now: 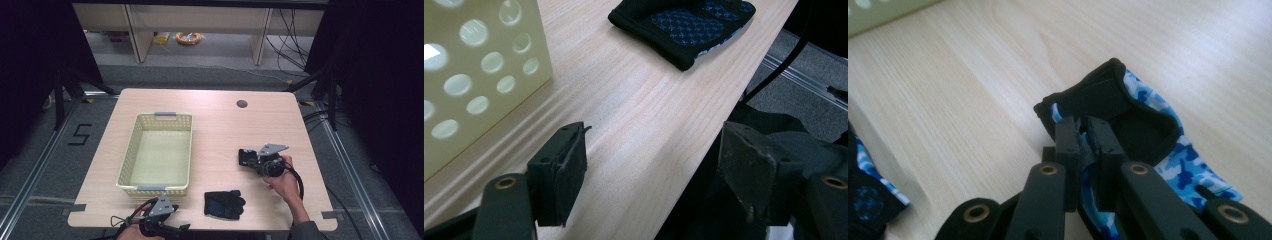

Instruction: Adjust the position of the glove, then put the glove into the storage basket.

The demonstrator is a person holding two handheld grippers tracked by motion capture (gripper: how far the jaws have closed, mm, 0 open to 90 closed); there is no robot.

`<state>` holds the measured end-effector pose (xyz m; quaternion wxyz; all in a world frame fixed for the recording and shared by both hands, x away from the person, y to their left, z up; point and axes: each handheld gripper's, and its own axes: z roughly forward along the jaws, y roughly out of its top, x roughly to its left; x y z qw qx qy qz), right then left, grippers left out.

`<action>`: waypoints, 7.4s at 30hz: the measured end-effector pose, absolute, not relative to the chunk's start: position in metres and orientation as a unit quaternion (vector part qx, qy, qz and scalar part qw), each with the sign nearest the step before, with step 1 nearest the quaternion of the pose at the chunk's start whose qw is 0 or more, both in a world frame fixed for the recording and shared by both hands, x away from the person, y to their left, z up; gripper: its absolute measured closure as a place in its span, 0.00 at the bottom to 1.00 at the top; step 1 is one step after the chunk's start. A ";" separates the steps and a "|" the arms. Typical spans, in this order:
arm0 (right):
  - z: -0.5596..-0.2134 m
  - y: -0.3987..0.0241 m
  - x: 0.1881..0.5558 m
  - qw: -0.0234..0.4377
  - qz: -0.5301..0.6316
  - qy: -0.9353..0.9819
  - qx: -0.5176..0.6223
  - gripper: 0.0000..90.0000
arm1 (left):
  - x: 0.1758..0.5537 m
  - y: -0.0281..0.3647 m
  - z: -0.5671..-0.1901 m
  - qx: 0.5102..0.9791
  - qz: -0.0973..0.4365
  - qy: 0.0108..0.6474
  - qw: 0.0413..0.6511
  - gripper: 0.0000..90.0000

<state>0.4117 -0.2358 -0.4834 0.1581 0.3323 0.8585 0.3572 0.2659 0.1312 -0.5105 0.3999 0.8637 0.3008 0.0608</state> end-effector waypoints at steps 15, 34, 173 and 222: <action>-0.428 -0.229 0.382 0.209 0.417 0.835 0.291 0.95 | 0.265 0.131 -0.508 0.857 0.063 0.309 0.408 0.30; -0.427 -0.191 0.322 0.176 0.431 0.847 0.258 0.95 | 0.267 0.139 -0.506 0.853 0.068 0.321 0.406 0.25; -0.513 -0.204 0.307 0.053 0.395 0.821 0.408 0.86 | 0.308 0.063 -0.514 0.815 -0.049 0.391 0.424 0.58; -0.484 -0.203 0.295 0.038 0.458 0.798 0.389 0.89 | 0.300 0.072 -0.497 0.786 -0.029 0.376 0.490 0.93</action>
